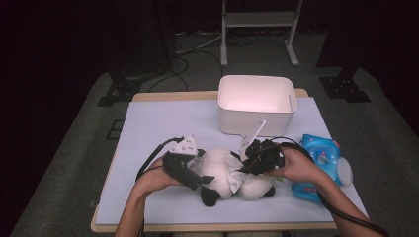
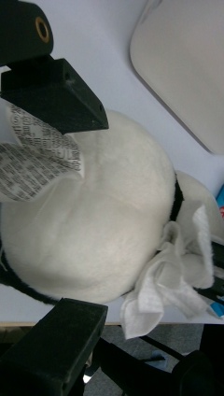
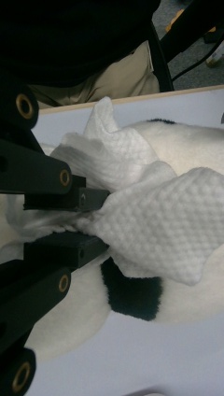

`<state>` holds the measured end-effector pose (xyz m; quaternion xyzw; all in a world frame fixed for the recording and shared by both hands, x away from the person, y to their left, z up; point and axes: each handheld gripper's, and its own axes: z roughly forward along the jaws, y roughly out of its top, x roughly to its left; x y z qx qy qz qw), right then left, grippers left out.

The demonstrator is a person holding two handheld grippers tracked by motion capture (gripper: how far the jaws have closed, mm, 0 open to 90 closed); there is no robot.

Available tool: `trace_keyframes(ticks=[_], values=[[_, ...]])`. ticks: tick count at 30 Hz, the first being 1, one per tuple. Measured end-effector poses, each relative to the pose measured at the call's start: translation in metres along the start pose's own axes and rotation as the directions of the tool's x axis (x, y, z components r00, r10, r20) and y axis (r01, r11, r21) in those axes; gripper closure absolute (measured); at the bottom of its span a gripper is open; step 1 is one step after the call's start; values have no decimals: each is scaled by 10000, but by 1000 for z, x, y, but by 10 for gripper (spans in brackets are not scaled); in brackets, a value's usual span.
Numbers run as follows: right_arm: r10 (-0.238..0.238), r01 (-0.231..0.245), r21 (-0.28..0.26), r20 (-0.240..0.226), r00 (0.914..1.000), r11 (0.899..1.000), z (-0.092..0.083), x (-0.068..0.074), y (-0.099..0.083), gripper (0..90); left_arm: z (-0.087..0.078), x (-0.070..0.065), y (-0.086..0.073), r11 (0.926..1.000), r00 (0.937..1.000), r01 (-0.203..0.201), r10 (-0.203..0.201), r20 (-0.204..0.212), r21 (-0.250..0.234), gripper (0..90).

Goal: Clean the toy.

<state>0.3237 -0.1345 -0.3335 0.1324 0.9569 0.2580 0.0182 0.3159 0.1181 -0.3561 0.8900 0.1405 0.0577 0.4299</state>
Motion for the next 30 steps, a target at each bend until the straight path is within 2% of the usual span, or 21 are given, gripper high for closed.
trace_keyframes(ticks=[3,5,6,9,14,16,20,27,30], values=[[-37,37,-25,-70,10000,10000,0,3,-2,784,6,-1,1,9999,10000,44,-44,14,110,93],[-19,19,-30,-169,9999,10000,0,4,-4,784,11,0,1,9995,9997,161,-156,-182,280,93],[-44,43,-38,-167,9999,10000,0,4,-5,784,13,0,1,9992,9994,287,-282,-200,269,82],[-70,70,-2,-115,9999,10000,0,7,-6,784,16,0,2,9993,9995,306,-303,-111,227,65],[-132,133,87,-167,9998,9999,0,8,-6,786,18,-3,2,9995,9999,115,-112,-86,302,72],[-160,161,144,-118,9998,9998,0,9,-5,786,18,-5,2,9993,9999,-35,39,-93,386,108],[-270,270,5,-29,9996,9996,-3,8,0,787,19,-5,0,9993,9999,-52,55,-93,376,134],[-466,465,83,153,9988,9989,-2,2,15,786,19,-7,0,9989,9998,-70,78,-180,460,135],[-357,356,54,123,9993,9994,-3,0,14,786,19,-7,-1,9990,9998,-74,81,-162,451,135]])
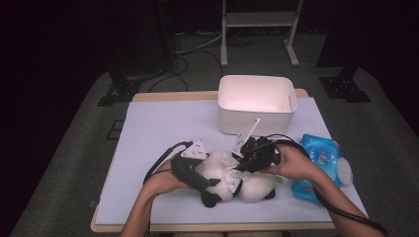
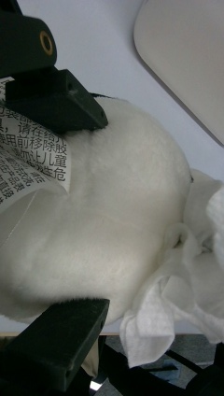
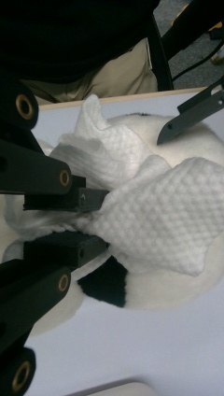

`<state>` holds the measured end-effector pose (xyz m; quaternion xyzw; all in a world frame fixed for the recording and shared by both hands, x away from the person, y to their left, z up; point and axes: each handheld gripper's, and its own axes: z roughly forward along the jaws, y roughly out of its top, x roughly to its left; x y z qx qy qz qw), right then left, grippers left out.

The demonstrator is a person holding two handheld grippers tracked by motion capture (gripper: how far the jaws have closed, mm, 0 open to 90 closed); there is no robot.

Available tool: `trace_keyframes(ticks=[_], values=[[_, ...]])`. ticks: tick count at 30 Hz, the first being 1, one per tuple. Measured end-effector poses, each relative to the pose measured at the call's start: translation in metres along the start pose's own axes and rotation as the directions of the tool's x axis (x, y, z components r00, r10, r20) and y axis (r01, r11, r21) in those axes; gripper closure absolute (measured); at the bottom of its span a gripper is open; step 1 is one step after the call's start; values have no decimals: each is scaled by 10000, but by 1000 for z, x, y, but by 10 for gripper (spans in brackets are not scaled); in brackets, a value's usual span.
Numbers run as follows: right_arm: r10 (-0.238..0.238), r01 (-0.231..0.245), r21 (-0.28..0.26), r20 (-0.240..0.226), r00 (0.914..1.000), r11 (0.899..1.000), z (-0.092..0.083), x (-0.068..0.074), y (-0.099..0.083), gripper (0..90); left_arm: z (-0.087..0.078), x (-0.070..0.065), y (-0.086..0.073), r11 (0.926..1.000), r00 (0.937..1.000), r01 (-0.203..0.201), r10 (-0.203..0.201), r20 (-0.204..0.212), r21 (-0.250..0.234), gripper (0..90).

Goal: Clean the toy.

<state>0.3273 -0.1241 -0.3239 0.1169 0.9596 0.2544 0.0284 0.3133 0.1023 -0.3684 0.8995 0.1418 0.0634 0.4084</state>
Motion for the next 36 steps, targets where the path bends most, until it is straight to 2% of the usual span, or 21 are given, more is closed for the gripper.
trace_keyframes(ticks=[9,17,27,36], values=[[537,-534,-186,144,9985,9984,-11,-5,-25,786,-1,-1,0,9999,10000,-77,77,6,73,138],[1177,-1157,-639,277,9927,9912,-24,-11,-59,785,-1,0,-1,10000,10000,41,-41,27,46,138],[1994,-1955,-853,402,9791,9770,-34,-16,-96,784,-1,0,-2,9999,10000,99,-99,10,83,139],[2696,-2666,-648,423,9620,9616,-29,-22,-126,783,-3,2,-5,9998,9999,150,-151,24,158,139]])
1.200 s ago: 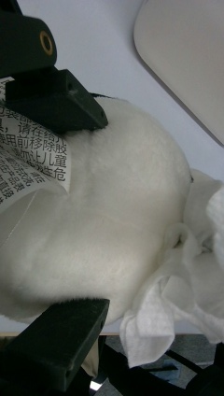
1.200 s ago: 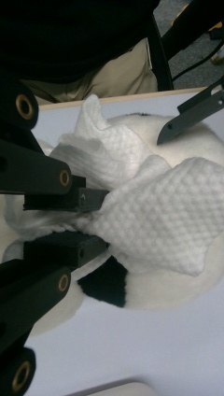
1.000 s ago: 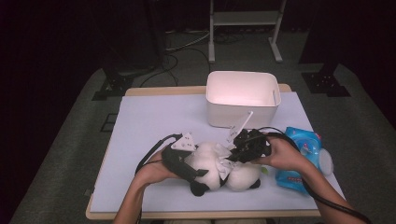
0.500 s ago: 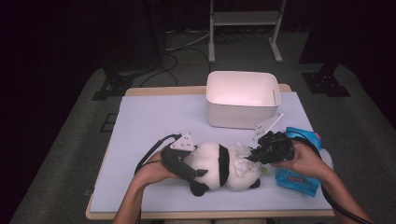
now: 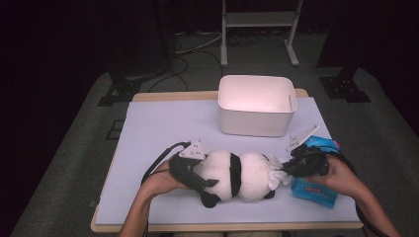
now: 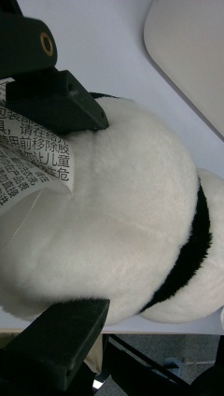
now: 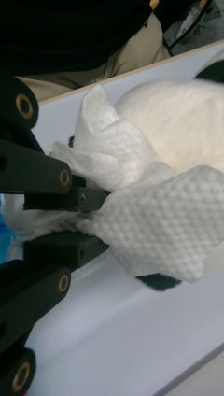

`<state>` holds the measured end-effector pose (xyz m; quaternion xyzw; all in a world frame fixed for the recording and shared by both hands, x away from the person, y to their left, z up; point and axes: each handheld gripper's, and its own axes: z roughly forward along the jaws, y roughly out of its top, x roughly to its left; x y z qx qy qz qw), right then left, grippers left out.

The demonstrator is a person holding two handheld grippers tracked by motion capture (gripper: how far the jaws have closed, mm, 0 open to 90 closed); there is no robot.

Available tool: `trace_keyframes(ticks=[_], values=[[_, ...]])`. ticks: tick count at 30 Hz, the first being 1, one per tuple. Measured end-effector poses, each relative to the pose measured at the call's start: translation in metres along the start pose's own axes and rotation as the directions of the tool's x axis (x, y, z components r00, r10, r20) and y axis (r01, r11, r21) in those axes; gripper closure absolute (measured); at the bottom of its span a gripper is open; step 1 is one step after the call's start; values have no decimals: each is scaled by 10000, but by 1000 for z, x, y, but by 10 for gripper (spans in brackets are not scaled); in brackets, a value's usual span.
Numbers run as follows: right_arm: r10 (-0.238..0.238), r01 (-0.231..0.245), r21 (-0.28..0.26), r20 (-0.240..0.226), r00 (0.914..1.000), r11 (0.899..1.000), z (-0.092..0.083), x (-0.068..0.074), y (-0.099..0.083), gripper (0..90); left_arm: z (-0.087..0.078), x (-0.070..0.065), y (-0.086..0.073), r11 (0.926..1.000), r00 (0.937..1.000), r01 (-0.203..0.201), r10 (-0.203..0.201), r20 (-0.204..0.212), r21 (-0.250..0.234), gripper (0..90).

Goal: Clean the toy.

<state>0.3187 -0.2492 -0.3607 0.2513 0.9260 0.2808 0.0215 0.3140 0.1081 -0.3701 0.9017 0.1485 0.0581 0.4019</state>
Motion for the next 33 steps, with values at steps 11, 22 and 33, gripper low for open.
trace_keyframes(ticks=[11,22,33], values=[[162,-162,58,9,9999,9999,5,-10,3,783,-1,-1,0,10000,10000,-66,66,9,31,138],[-525,513,351,324,9981,9981,2,-1,38,784,-5,-2,0,9994,9999,-163,161,59,290,138],[-1042,1037,340,144,9945,9940,4,10,67,784,-6,-6,2,9989,9994,-329,324,135,346,137]])
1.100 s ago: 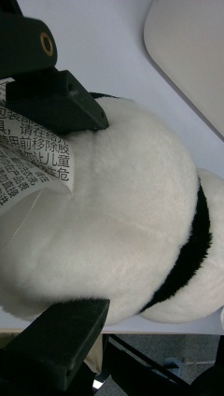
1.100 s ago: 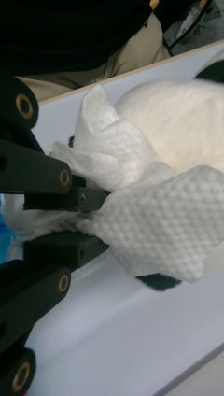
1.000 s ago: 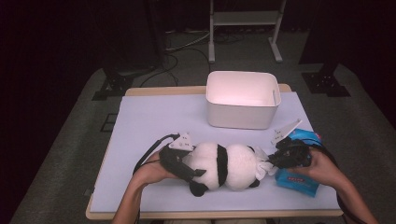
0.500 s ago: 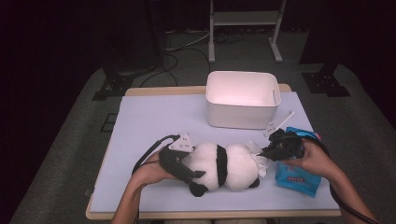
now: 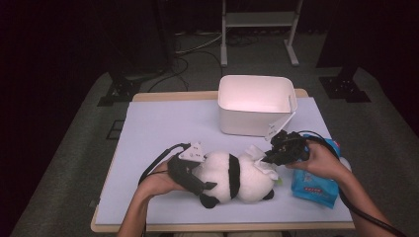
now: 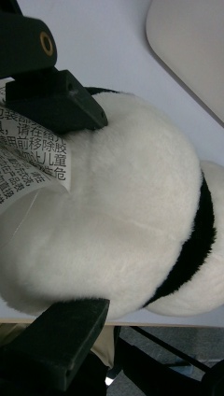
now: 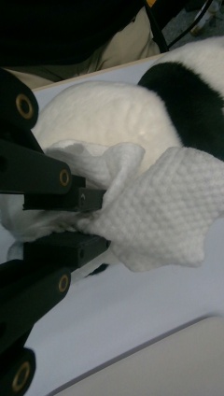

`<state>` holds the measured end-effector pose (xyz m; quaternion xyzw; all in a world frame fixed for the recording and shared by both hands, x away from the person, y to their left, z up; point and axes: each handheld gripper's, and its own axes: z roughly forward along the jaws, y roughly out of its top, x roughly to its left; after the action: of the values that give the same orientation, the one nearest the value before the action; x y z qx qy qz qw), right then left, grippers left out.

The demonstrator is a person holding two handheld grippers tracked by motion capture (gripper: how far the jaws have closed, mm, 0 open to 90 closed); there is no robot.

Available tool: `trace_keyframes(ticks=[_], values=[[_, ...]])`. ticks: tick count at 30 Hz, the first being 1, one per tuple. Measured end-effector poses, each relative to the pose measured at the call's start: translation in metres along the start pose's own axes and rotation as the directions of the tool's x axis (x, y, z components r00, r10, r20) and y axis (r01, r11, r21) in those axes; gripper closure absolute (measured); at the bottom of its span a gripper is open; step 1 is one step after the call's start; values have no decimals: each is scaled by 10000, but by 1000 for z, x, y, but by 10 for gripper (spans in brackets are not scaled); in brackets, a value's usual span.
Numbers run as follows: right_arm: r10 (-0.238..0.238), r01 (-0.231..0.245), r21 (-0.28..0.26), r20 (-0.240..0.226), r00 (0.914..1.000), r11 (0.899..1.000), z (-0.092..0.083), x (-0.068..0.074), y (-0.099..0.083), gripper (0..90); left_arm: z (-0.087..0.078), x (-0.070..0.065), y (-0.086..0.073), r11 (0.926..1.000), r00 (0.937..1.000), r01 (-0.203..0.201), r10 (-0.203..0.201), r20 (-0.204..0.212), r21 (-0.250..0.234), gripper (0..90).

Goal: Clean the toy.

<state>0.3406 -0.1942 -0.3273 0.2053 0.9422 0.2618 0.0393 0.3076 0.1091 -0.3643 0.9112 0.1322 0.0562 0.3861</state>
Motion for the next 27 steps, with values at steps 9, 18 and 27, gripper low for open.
trace_keyframes(ticks=[9,18,27], values=[[-683,685,23,-435,9967,9977,15,14,29,784,-2,-3,1,9999,9998,-129,128,142,74,136],[-1078,1087,82,-744,9914,9940,27,33,40,786,-10,-1,3,9989,9989,288,-275,373,-367,90],[-951,938,-168,-999,9904,9954,24,35,27,789,-4,-4,8,9985,9996,180,-168,239,-508,107]])
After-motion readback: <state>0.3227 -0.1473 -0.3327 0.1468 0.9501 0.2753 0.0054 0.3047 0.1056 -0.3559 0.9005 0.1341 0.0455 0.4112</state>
